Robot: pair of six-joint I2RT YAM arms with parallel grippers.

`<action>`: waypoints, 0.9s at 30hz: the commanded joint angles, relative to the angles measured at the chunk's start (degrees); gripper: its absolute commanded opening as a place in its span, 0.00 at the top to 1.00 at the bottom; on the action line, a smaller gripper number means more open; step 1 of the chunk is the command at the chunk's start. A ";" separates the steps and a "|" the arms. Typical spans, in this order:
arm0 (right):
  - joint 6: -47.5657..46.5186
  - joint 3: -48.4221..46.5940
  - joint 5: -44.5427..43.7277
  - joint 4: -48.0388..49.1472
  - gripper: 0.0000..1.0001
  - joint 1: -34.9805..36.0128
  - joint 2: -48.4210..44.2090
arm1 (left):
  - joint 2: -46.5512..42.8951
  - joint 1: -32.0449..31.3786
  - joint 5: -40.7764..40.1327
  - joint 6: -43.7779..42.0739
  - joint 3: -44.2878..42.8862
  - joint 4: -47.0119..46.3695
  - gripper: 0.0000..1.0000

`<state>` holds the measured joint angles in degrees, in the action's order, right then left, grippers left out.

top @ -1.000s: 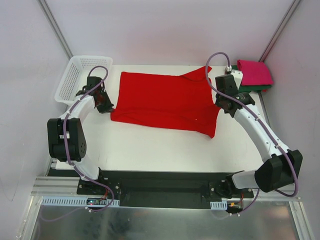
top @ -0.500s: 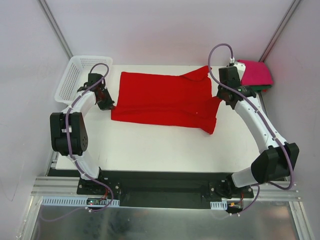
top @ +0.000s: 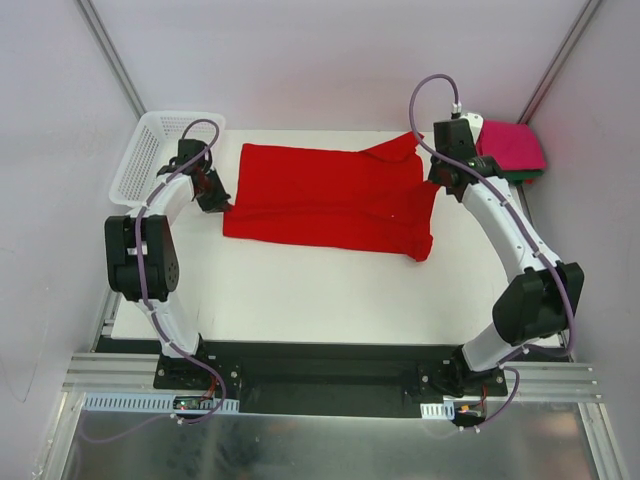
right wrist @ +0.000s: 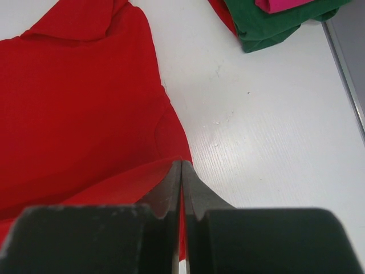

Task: Fold and stack the t-shirts
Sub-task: Fold the flattened tshirt in 1/3 of the way

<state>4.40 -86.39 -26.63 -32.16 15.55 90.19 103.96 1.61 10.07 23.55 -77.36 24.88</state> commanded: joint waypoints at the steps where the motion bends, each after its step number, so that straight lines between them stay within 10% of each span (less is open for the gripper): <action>1: -1.24 -3.70 0.27 2.19 0.99 -0.96 1.56 | 1.85 0.68 0.74 -0.26 -3.93 1.13 1.00; 27: -0.80 -7.12 2.46 3.25 0.99 -2.10 10.70 | 12.23 0.68 2.24 0.53 -11.84 1.75 0.97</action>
<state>3.97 -90.54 -24.34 -30.59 14.06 100.16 115.00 1.61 11.90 23.59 -86.32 26.00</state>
